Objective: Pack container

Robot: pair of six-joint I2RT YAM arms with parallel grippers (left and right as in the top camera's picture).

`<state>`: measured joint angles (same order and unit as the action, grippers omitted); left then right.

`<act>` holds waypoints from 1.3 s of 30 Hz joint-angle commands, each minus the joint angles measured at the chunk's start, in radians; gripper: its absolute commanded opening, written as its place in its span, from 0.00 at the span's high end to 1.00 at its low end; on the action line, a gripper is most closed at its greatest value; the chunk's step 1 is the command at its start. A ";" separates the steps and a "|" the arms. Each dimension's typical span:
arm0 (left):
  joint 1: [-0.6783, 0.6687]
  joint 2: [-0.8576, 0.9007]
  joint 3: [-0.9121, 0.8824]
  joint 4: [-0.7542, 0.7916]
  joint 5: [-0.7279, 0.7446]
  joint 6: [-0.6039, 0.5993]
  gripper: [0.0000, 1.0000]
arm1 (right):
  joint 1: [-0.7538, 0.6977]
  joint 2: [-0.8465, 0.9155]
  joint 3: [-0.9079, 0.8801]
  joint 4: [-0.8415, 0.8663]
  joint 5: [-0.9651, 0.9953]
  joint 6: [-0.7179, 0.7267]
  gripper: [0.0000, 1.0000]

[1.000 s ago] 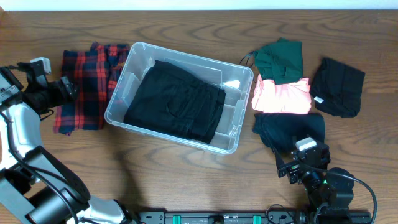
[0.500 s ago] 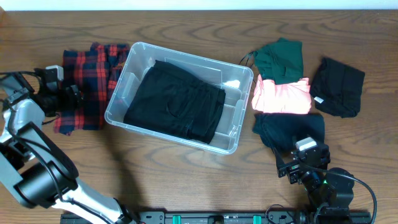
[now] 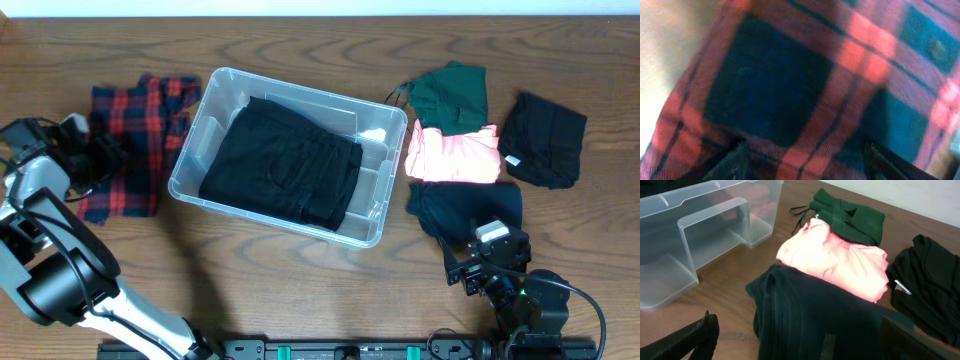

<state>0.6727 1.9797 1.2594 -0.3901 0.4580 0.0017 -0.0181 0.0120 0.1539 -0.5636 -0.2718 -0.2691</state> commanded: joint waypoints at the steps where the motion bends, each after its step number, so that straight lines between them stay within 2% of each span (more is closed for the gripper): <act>1: 0.077 0.063 -0.057 -0.101 -0.243 -0.336 0.28 | -0.014 -0.006 -0.002 -0.001 0.003 0.011 0.01; 6: 0.132 0.063 -0.103 -0.174 -0.275 -0.615 0.30 | -0.014 -0.006 -0.002 -0.001 0.003 0.011 0.01; 8: 0.147 0.063 -0.128 -0.154 -0.264 -0.708 0.23 | -0.014 -0.006 -0.002 -0.001 0.003 0.011 0.01; 15: 0.149 0.062 -0.156 0.091 0.009 -0.708 0.20 | -0.014 -0.006 -0.002 -0.001 0.003 0.011 0.01; 17: 0.149 0.061 -0.156 0.182 0.106 -0.659 0.20 | -0.014 -0.006 -0.002 -0.001 0.003 0.011 0.01; 19: 0.149 0.051 -0.154 0.281 0.259 -0.535 0.15 | -0.014 -0.006 -0.002 -0.001 0.003 0.011 0.01; 20: 0.149 0.043 -0.148 0.300 0.323 -0.486 0.12 | -0.014 -0.006 -0.002 -0.001 0.003 0.011 0.01; 24: 0.151 -0.012 -0.135 0.293 0.463 -0.350 0.11 | -0.014 -0.006 -0.002 -0.001 0.003 0.011 0.01; 28: 0.151 -0.072 -0.135 0.182 0.483 -0.160 0.11 | -0.014 -0.006 -0.002 -0.001 0.003 0.011 0.01; 33: 0.151 -0.103 -0.135 0.030 0.439 0.072 0.11 | -0.014 -0.006 -0.002 -0.001 0.003 0.011 0.01; 39: 0.166 -0.161 -0.135 -0.028 0.499 0.205 0.11 | -0.014 -0.006 -0.002 -0.001 0.003 0.011 0.01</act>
<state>0.8299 1.8721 1.1343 -0.4099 0.8989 0.0612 -0.0181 0.0120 0.1539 -0.5636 -0.2718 -0.2691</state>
